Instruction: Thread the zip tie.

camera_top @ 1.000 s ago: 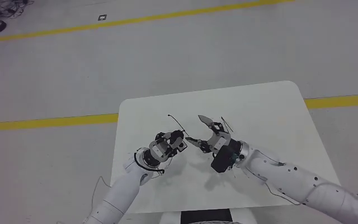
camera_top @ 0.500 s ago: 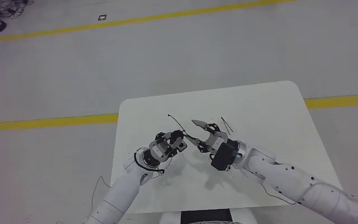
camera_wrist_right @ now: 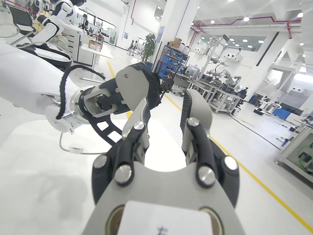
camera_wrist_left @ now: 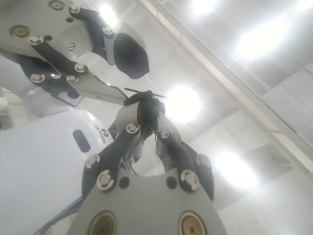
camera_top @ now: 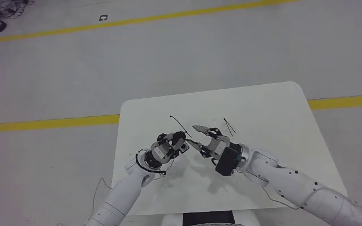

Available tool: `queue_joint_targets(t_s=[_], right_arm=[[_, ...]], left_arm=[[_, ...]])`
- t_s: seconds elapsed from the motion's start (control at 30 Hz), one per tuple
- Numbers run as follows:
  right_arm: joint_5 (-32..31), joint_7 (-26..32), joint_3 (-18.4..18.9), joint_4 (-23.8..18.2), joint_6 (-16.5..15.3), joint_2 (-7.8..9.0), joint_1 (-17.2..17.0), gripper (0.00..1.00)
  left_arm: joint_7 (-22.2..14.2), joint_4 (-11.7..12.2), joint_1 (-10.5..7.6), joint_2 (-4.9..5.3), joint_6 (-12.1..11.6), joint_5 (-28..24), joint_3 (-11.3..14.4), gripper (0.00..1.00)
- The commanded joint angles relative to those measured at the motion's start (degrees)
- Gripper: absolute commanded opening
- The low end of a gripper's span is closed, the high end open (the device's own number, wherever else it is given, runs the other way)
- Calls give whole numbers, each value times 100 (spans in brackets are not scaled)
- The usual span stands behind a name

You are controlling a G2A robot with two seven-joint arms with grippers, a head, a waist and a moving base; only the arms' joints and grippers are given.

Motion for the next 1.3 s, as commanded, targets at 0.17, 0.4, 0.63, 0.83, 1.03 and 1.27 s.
queue_joint_targets(t_s=[0.17,0.4,0.63,0.83,1.03,1.27], right_arm=[[-59,-37,167,-12,-112,-68,-94,24],[20,-56,288,26,-355,-148,-151,20],[-47,-25,367,49,-504,-230,-190,19],[-194,37,423,50,-574,-292,-235,19],[-295,57,503,49,-605,-342,-294,11],[-378,52,598,51,-655,-399,-359,0]], left_arm=[[0,0,0,0,0,0,0,0],[0,0,0,0,0,0,0,0],[0,0,0,0,0,0,0,0],[0,0,0,0,0,0,0,0],[0,0,0,0,0,0,0,0],[0,0,0,0,0,0,0,0]])
